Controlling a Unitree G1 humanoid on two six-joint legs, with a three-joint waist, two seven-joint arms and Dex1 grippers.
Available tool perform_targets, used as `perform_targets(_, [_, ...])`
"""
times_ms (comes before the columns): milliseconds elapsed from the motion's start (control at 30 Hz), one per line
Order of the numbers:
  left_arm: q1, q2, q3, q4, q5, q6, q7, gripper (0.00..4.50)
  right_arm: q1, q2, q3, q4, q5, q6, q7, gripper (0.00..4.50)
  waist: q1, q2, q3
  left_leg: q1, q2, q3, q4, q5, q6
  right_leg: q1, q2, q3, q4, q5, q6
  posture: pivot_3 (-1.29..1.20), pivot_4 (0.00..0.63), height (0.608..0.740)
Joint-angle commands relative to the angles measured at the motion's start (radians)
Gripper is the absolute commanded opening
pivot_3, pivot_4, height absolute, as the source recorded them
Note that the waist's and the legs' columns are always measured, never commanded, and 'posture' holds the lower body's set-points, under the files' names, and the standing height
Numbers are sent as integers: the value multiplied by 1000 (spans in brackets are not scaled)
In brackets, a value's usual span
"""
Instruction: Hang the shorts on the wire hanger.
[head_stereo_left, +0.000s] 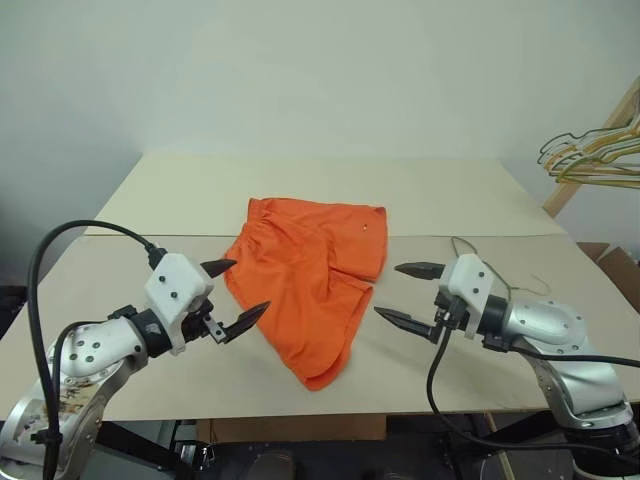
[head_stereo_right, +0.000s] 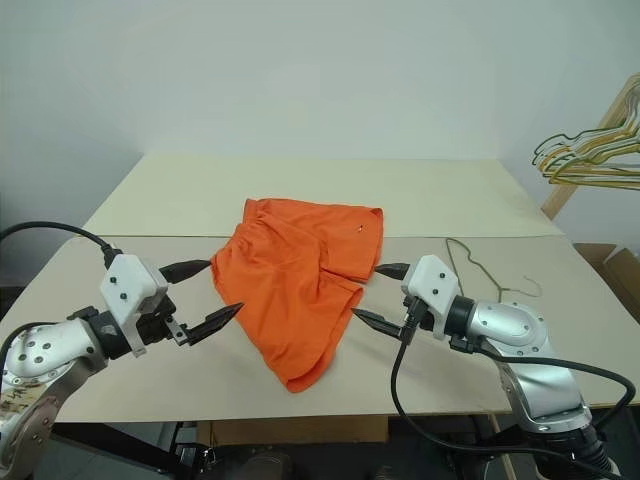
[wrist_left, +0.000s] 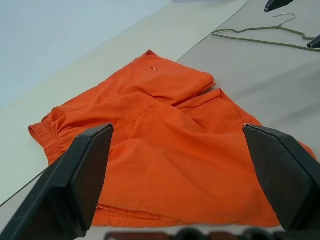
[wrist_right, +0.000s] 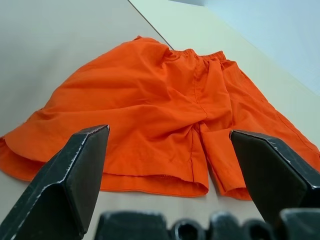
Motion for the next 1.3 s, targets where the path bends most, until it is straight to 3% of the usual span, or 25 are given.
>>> perform_targets(33, [-8,10,38,-17,-58,-1,-20,4500,-15,-6,-27,-31,19,1,-9,4466,-1,0,0,0,0,0,0,0,0,0,0,0,0,0,0,223,0,740])
perform_targets(400, [27,50,62,-12,-90,-40,-77,4500,-27,-34,30,-78,15,64,14,4466,-16,0,0,0,0,0,0,0,-1,0,0,0,0,0,0,228,0,740])
perform_targets(567, [24,56,75,15,-112,-63,-121,4500,-92,-176,296,-56,-172,144,122,4466,-23,0,0,1,0,0,0,1,-1,1,0,0,0,0,0,198,0,740])
perform_targets(833, [58,83,109,15,-140,-62,-163,4500,-271,-29,493,-68,-121,428,142,4466,-46,0,0,1,1,0,0,1,-2,0,0,0,0,-1,0,190,0,740])
perform_targets(1267, [56,98,99,21,-127,-79,-166,4500,-434,234,727,234,-304,427,19,4466,-65,1,0,2,0,0,-1,3,-6,0,1,-1,2,-1,0,213,0,740])
perform_targets(1300, [53,97,96,25,-123,-85,-165,4500,-436,247,739,266,-331,416,-6,4298,-67,1,0,1,-1,0,-1,4,-7,0,1,-1,2,-1,0,214,0,740])
